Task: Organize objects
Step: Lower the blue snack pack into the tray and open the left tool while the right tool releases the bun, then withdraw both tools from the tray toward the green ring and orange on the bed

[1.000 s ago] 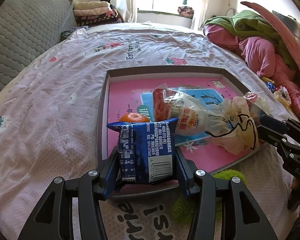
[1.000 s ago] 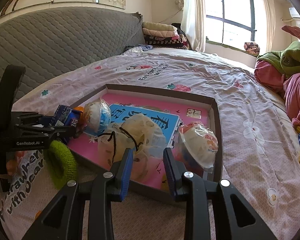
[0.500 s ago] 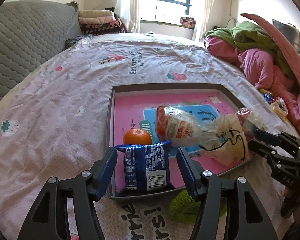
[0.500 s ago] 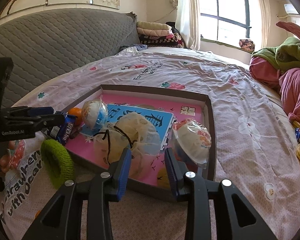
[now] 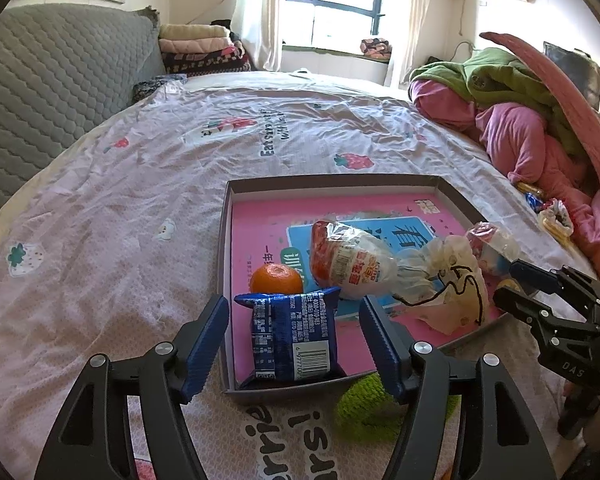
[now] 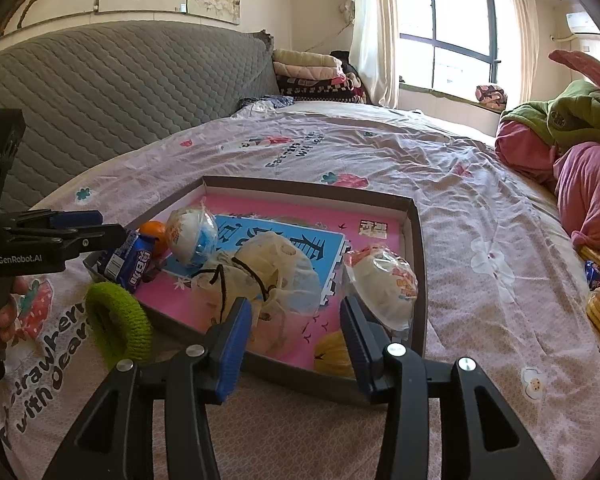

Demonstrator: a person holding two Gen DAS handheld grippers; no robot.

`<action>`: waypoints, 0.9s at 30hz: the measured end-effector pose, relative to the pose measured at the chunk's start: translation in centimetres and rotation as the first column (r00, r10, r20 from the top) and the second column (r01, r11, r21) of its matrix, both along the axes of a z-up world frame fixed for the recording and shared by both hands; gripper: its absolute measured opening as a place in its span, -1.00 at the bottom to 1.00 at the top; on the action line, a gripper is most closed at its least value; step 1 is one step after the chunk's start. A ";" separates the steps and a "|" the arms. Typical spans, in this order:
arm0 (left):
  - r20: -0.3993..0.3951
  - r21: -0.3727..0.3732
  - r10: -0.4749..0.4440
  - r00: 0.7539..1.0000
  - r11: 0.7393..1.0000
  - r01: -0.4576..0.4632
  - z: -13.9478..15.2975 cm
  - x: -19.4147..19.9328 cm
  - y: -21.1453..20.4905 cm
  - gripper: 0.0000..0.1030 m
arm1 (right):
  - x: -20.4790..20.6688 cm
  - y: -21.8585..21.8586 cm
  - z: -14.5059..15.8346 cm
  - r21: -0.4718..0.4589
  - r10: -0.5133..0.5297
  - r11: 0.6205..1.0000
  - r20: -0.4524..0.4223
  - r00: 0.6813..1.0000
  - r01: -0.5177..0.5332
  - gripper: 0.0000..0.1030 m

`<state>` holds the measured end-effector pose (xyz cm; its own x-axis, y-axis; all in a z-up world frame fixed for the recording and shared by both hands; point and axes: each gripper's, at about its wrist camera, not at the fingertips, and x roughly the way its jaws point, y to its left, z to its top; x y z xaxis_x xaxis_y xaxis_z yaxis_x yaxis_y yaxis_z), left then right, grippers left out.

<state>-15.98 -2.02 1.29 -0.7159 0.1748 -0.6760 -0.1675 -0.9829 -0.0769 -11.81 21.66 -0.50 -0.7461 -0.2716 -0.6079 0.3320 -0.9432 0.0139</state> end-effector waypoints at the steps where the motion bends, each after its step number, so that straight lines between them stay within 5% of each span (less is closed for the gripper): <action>1: 0.001 0.001 -0.002 1.000 1.000 0.002 0.0 0.1 0.0 0.35 | 0.0 0.0 0.0 -0.001 0.001 1.000 0.000 1.000 -0.001 -0.10; 27: -0.056 0.030 -0.029 0.998 0.999 0.031 2.6 2.5 0.4 0.45 | 2.3 -0.4 2.5 -0.052 0.037 0.998 -0.079 0.996 -0.041 0.01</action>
<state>-13.51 -1.63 3.89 -0.7466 0.2171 -0.6289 -0.2017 -0.9746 -0.0970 -9.49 21.24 1.96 -0.7786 -0.3320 -0.5325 0.3709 -0.9280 0.0363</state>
